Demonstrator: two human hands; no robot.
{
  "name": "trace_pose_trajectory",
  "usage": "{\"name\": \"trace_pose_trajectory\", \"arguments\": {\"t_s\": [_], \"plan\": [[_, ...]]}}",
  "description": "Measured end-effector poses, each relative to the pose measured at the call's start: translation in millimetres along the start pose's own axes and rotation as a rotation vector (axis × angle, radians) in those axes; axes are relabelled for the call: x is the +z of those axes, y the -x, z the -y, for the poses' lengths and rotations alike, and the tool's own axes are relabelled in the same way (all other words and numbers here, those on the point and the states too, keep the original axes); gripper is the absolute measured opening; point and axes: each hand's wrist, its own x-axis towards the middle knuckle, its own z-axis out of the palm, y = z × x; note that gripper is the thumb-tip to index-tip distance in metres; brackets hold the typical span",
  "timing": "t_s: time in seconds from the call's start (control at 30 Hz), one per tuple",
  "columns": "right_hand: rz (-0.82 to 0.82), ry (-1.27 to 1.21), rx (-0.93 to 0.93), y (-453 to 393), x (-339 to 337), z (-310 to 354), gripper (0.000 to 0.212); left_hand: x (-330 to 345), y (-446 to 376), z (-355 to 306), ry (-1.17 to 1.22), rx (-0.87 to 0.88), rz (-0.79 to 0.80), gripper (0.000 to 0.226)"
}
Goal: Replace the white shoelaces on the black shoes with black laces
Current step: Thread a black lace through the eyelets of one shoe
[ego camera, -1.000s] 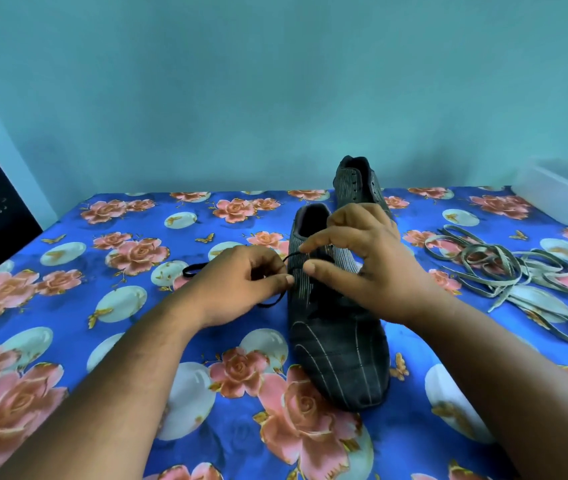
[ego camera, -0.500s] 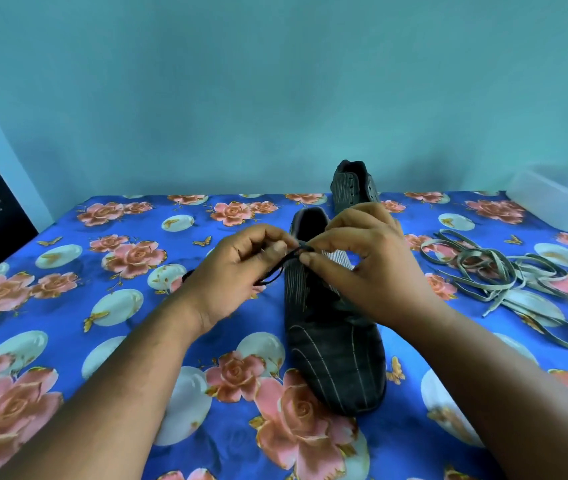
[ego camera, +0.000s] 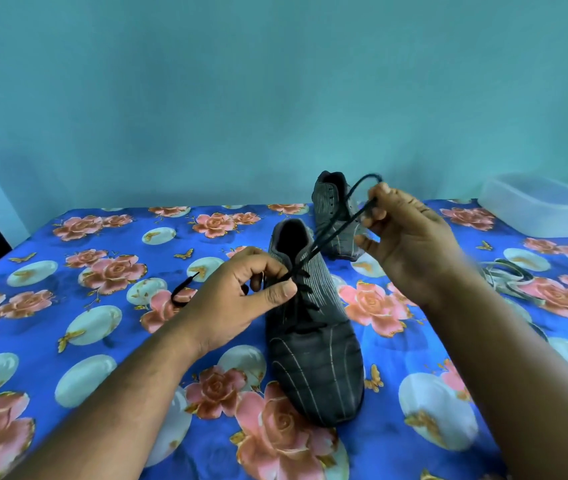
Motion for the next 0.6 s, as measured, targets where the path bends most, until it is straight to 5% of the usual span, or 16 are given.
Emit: {"name": "trace_pose_trajectory", "arguments": {"t_s": [0.37, 0.5, 0.6], "plan": [[-0.449, 0.237, 0.182, -19, -81, 11, 0.015, 0, 0, 9, 0.019, -0.018, -0.016, 0.040], [-0.444, 0.270, 0.166, -17, -75, 8, 0.018, -1, -1, 7, 0.120, -0.044, -0.027, 0.067], [-0.256, 0.307, 0.123, -13, -56, 9, 0.027, 1, 1, -3, 0.311, -0.071, -0.078, 0.069]]}}
